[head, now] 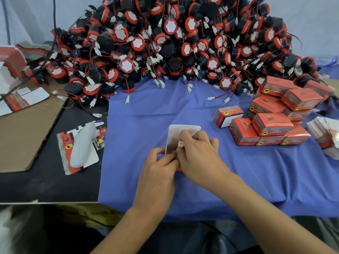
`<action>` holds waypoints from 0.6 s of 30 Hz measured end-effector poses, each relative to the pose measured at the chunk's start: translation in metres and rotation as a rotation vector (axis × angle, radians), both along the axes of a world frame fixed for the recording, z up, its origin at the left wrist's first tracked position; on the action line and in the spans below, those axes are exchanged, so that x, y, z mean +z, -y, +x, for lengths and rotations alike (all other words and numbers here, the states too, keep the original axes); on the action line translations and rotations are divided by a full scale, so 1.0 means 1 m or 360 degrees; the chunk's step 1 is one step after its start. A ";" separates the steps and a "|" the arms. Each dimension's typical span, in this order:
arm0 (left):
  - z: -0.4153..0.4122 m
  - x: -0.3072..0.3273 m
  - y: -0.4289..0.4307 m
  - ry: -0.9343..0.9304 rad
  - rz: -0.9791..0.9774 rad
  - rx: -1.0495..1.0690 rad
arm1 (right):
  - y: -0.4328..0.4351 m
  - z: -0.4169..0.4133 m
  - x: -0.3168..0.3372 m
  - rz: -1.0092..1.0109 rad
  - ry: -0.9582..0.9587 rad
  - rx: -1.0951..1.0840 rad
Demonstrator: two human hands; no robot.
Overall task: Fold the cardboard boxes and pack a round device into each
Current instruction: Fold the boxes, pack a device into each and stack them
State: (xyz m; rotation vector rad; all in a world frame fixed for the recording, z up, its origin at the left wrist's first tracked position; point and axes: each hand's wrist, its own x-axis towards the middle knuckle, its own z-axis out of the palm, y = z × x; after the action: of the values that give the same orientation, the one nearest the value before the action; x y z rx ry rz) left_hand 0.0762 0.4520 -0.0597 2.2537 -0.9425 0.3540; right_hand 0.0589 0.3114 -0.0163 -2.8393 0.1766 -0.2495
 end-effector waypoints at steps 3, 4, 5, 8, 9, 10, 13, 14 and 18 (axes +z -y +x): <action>-0.001 -0.014 -0.003 0.0000 -0.0096 -0.0035 | -0.005 0.000 -0.001 0.0081 0.0006 -0.0035; -0.001 -0.019 -0.003 -0.0019 -0.0130 -0.0035 | -0.008 0.000 -0.001 0.0087 0.0008 -0.0052; -0.001 -0.024 -0.002 -0.0035 -0.0157 -0.0029 | -0.010 0.001 0.000 0.0083 0.0005 -0.0072; -0.005 -0.035 -0.001 -0.0074 -0.0241 -0.0028 | -0.019 0.000 0.003 0.0110 -0.0006 -0.0120; -0.006 -0.037 -0.001 -0.0039 -0.0206 -0.0036 | -0.021 -0.001 0.003 0.0101 -0.0014 -0.0124; -0.006 -0.040 -0.001 0.0010 -0.0145 -0.0051 | -0.022 -0.001 0.004 0.0086 -0.0030 -0.0125; -0.009 -0.039 -0.005 -0.0018 -0.0219 -0.0041 | -0.022 0.000 0.004 0.0154 -0.0098 -0.0119; -0.010 -0.036 -0.006 -0.0094 -0.0234 0.0032 | -0.021 0.000 0.005 0.0185 -0.0135 -0.0108; -0.012 -0.040 -0.011 -0.0363 -0.0220 0.0025 | -0.015 0.000 0.004 0.0199 -0.0201 -0.0046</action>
State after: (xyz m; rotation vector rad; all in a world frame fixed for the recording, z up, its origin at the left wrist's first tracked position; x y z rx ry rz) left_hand 0.0642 0.4632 -0.0996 2.1230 -0.7588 0.1586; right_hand 0.0590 0.3268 -0.0120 -2.7301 0.2507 -0.0626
